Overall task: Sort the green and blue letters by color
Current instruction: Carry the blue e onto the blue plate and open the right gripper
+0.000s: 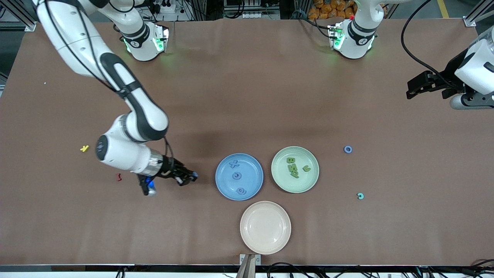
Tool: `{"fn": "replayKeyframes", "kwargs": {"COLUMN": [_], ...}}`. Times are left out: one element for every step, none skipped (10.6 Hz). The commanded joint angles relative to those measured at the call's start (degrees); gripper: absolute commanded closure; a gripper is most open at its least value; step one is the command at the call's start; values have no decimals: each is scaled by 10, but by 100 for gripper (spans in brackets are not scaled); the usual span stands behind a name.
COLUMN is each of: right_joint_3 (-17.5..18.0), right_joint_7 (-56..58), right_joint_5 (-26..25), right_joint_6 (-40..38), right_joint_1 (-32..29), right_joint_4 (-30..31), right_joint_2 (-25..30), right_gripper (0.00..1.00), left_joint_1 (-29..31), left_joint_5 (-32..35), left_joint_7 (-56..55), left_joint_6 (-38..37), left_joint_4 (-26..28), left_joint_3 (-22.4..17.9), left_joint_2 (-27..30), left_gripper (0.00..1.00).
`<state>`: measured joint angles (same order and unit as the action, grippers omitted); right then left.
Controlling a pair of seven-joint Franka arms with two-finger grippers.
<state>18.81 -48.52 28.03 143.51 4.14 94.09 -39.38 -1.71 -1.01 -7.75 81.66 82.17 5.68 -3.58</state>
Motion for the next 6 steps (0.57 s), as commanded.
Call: {"fn": "replayKeyframes", "kwargs": {"right_joint_3": [-4, -6, -8, -8, -9, -14], "right_joint_7": [-127, -180, -220, -232, -229, -226], "right_joint_5": [17, 16, 16, 15, 12, 9], "right_joint_6": [61, 69, 77, 104, 122, 121], "right_joint_1": [80, 108, 129, 140, 143, 142], "right_joint_4": [-73, -109, -135, -135, -131, -128], "right_joint_2": [-40, -56, -64, -66, -66, -67], "right_gripper": [100, 100, 64, 11, 0, 0], "left_joint_1": [-4, -6, -5, -5, -5, -5], "left_joint_5": [21, 21, 21, 21, 21, 21], "left_joint_7": [15, 15, 15, 15, 15, 15], "left_joint_6": [6, 11, 13, 13, 13, 14], "left_joint_4": [0, 0, 1, 2, 2, 2], "left_joint_3": [0, 0, 1, 1, 1, 1], "left_joint_2": [2, -4, -6, -6, -6, -6], "left_gripper": [0, 0, 0, 0, 0, 0]}}
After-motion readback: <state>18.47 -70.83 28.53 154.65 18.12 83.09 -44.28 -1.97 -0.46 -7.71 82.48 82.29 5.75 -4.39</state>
